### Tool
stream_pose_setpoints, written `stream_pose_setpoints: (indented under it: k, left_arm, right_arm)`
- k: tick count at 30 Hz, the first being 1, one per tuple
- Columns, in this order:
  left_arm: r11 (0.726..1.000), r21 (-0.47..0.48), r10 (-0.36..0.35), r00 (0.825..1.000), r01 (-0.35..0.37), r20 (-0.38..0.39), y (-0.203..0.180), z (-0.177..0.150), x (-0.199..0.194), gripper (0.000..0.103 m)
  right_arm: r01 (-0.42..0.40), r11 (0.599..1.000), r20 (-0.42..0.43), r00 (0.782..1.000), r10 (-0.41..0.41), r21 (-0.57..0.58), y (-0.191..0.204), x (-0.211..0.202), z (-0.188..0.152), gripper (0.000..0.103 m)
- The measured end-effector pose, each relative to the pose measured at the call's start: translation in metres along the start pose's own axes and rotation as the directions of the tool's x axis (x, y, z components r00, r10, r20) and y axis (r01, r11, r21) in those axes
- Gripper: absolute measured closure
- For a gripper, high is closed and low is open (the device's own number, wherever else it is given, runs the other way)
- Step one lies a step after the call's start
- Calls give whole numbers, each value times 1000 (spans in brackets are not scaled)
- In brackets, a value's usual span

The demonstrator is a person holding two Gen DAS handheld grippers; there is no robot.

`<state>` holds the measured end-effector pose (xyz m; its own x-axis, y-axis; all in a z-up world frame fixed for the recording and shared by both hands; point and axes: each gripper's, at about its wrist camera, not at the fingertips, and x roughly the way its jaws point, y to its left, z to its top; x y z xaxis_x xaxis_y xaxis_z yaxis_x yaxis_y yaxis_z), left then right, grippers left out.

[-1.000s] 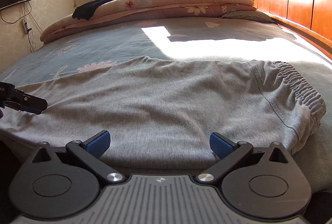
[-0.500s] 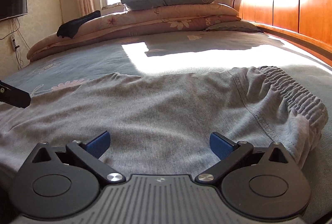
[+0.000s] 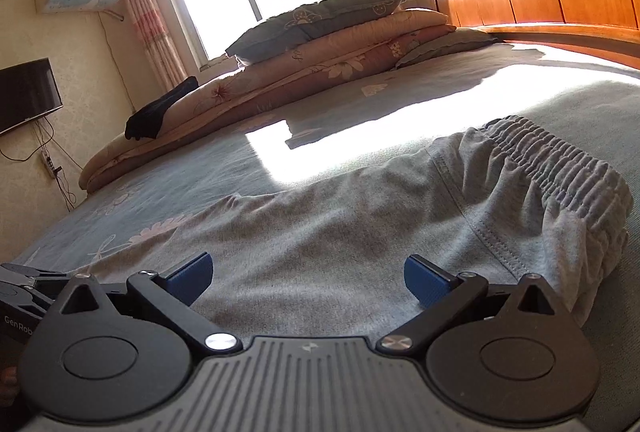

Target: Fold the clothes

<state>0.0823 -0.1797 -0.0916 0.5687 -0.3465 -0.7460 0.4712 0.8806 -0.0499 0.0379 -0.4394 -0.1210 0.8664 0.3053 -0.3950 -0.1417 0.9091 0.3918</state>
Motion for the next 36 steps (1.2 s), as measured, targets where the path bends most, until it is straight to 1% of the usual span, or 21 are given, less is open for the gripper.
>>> stream_pose_setpoints:
  k: [1, 3, 4, 7, 8, 11, 13, 16, 19, 22, 24, 28, 31, 34, 36]
  left_arm:
    - [999, 34, -5, 1000, 5, -3, -10, -1, -1, 1]
    - [995, 101, 2, 999, 1, -35, -27, -6, 6, 1]
    - [995, 99, -1, 999, 6, -42, -29, -9, 8, 1]
    - [999, -1, -33, 998, 33, -57, -18, -16, 8, 1]
    - [999, -11, -32, 998, 31, -61, -15, -18, 5, 1]
    - [1000, -6, -11, 997, 11, -77, -12, -23, -4, 1]
    - [1000, 5, 4, 998, -4, -66, -14, -21, -11, 1]
    - [1000, 1, -15, 999, 15, -35, -16, -13, -16, 1]
    - [1000, -21, -21, 998, 19, -61, -15, -9, -8, 1]
    - [999, -53, -8, 993, 2, -117, -10, -14, 3, 1]
    - [997, -77, -20, 993, 11, -116, -5, -18, 2, 1]
    - [997, -72, -28, 991, 18, -132, 0, -22, -2, 1]
    - [999, -33, -30, 990, 26, -135, 0, -27, -4, 1]
    - [1000, 1, -19, 991, 19, -136, -3, -28, -5, 1]
    - [1000, 5, -7, 990, 8, -144, -5, -26, -4, 1]
  right_arm:
    - [-5, 1000, -6, 1000, 5, 15, -2, 1, 0, 0]
    - [-6, 999, -23, 1000, 7, 36, -4, 3, 1, 0]
    - [-3, 999, -28, 1000, 4, 37, -5, 4, 0, 0]
    - [10, 1000, -38, 999, -10, 8, -1, 6, -1, 0]
    - [20, 1000, -42, 999, -20, -12, 1, 7, -3, 0]
    - [48, 996, -54, 997, -52, -70, 8, 9, -6, 0]
    - [67, 992, -61, 995, -74, -109, 13, 11, -8, 0]
    - [90, 983, -68, 992, -102, -159, 19, 13, -11, 0]
    - [94, 981, -70, 992, -107, -168, 20, 13, -13, 0]
    - [93, 982, -71, 992, -106, -166, 19, 13, -13, 0]
    - [92, 982, -71, 992, -105, -165, 19, 12, -13, 0]
    - [91, 982, -72, 992, -104, -163, 18, 12, -12, 0]
    - [93, 981, -72, 992, -107, -171, 19, 12, -12, 0]
    - [99, 978, -72, 991, -114, -184, 20, 12, -13, 0]
    - [103, 976, -71, 990, -119, -192, 21, 13, -13, 0]
